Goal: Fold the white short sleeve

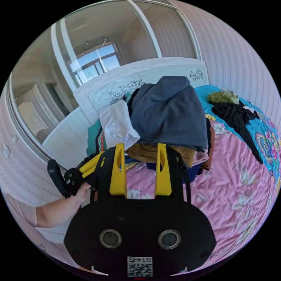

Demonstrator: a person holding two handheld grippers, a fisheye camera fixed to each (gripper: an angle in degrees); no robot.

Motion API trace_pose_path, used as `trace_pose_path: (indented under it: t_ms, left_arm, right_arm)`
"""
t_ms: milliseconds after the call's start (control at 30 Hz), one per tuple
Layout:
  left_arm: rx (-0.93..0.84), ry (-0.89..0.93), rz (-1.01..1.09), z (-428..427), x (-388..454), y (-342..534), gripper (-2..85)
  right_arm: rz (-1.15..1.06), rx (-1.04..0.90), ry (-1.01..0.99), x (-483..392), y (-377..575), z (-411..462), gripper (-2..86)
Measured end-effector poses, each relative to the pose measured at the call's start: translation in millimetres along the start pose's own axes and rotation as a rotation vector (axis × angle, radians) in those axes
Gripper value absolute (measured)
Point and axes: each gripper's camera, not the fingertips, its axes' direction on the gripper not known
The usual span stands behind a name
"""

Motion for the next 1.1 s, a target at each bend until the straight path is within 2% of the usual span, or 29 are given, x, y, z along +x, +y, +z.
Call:
trace_pose_path:
  t_ms: [67,167,300,367,533,600,733,833,967,1100]
  left_arm:
    - [-0.035,0.033,-0.055,-1,-15,-10,3.4]
    - [-0.008,0.117,-0.087,-23,-33,-15,0.4]
    - [0.104,0.100,-0.018,-81,-39,-21,-0.5]
    - [0.211,0.099,0.016,-130,-42,-30,-0.7]
    - [0.350,0.119,0.093,-219,-33,-48,-0.8]
    - [0.405,0.123,0.130,-252,-24,-53,-0.8]
    - [0.508,0.283,0.197,-319,4,-57,-0.8]
    - [0.533,0.410,0.307,-349,39,-49,-0.8]
    - [0.493,0.569,0.397,-364,91,-34,-0.8]
    - [0.443,0.671,0.421,-366,123,-27,-0.8]
  right_arm:
    - [0.077,0.011,-0.131,10,-11,8,8.2]
    - [0.078,0.002,-0.196,10,-16,1,1.7]
    - [0.001,0.024,-0.296,4,-12,-37,0.5]
    - [-0.030,0.053,-0.322,0,-5,-73,0.2]
    - [-0.102,0.136,-0.406,-12,19,-161,-0.1]
    - [-0.145,0.166,-0.386,-17,36,-199,-0.1]
    - [-0.217,0.219,-0.205,-19,101,-289,-0.1]
    - [-0.181,0.305,-0.079,-10,162,-348,-0.1]
    - [-0.036,0.353,-0.035,-1,229,-403,-0.1]
    - [0.015,0.385,0.008,-3,265,-440,-0.1]
